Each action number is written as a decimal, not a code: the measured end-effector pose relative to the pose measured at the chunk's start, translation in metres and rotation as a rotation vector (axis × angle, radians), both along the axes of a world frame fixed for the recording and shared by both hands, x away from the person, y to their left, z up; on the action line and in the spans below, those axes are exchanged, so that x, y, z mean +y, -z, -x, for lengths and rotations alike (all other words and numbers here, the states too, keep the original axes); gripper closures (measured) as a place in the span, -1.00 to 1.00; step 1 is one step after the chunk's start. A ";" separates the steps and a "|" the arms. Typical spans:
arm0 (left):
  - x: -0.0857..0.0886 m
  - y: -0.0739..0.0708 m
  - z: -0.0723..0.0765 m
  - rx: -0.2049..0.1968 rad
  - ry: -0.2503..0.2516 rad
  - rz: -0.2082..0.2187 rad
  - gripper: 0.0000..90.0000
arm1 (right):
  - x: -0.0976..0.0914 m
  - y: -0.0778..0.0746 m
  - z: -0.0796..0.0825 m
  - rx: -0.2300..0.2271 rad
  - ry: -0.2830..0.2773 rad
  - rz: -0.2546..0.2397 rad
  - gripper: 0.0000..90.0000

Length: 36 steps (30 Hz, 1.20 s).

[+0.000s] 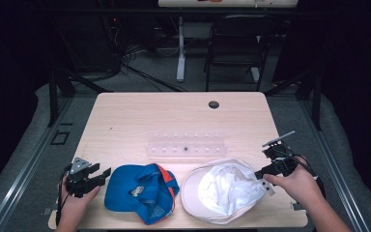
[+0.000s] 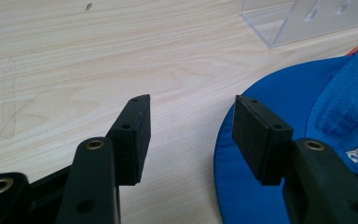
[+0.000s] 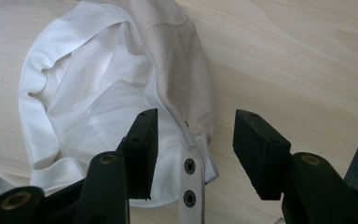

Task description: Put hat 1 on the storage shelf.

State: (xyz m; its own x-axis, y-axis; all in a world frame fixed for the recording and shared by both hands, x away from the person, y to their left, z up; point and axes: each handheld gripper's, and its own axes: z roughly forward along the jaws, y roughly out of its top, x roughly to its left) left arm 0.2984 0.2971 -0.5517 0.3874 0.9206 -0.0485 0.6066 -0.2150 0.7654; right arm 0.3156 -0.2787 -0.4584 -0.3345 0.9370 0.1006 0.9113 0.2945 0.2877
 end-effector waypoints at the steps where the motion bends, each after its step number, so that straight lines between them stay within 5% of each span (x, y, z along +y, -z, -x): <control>1: 0.001 0.001 0.001 -0.009 -0.010 0.000 0.06 | -0.001 0.005 -0.001 0.017 0.007 -0.017 0.12; 17: 0.009 0.001 0.009 -0.003 -0.036 -0.003 0.06 | -0.002 0.034 -0.009 0.142 0.051 -0.055 0.27; 24: 0.008 0.001 0.008 -0.006 -0.036 -0.005 0.06 | 0.000 0.030 -0.008 0.163 0.065 -0.030 0.54; 36: 0.008 0.002 0.009 -0.006 -0.038 -0.005 0.06 | 0.015 0.016 -0.008 0.170 0.100 0.007 0.69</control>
State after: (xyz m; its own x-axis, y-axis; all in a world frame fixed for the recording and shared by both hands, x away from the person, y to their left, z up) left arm 0.2899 0.3050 -0.5534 0.3528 0.9348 -0.0411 0.6095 -0.1962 0.7682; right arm 0.3240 -0.2636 -0.4742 -0.2189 0.9655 0.1409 0.9714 0.2020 0.1249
